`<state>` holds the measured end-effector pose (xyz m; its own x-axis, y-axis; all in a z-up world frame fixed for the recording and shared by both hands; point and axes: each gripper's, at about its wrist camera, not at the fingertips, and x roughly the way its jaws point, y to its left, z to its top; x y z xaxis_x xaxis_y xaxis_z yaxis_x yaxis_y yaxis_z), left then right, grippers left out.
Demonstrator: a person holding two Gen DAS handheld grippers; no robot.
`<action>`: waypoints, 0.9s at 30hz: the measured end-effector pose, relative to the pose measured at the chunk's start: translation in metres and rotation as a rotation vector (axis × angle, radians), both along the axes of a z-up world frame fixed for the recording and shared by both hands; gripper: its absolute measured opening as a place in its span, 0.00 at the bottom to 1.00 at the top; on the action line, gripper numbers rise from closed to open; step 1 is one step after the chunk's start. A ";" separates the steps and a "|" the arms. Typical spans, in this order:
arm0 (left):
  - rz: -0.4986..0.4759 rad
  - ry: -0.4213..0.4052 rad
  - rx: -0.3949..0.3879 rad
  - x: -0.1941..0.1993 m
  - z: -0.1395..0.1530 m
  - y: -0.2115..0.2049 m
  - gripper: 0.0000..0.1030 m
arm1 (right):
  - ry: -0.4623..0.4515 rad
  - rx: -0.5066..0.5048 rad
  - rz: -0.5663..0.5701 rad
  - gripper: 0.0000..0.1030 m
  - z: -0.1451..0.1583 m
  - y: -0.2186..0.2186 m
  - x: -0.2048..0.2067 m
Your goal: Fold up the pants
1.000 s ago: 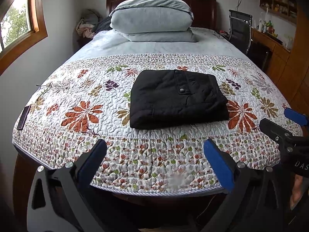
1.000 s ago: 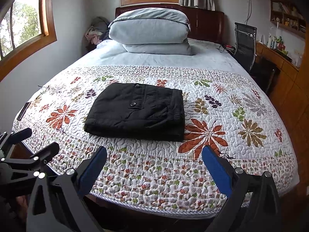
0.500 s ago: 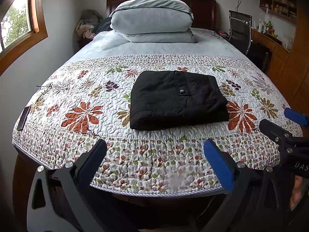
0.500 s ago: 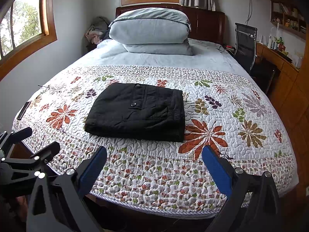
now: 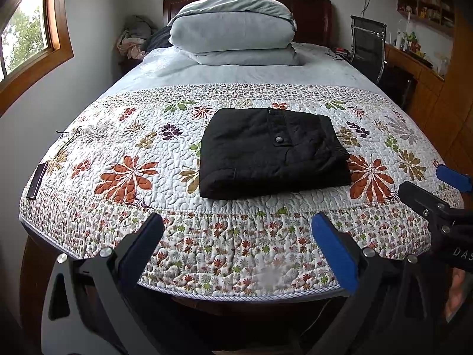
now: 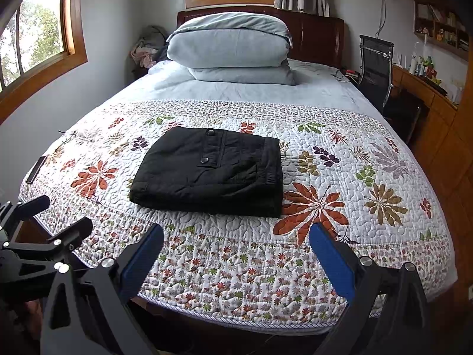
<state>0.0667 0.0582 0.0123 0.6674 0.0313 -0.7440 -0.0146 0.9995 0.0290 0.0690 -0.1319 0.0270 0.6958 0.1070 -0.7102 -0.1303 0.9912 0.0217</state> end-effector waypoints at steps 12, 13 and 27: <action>0.002 0.000 0.004 0.000 -0.002 0.000 0.97 | 0.003 -0.001 0.003 0.97 0.000 0.000 -0.001; 0.001 0.001 0.003 -0.001 -0.002 0.000 0.97 | 0.004 0.000 0.004 0.97 0.000 0.000 -0.001; -0.024 -0.032 0.026 -0.005 -0.002 -0.006 0.96 | 0.007 0.002 0.004 0.97 -0.001 -0.001 -0.002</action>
<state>0.0621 0.0523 0.0108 0.6919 0.0345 -0.7212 0.0077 0.9984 0.0552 0.0672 -0.1324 0.0259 0.6907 0.1111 -0.7146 -0.1337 0.9907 0.0248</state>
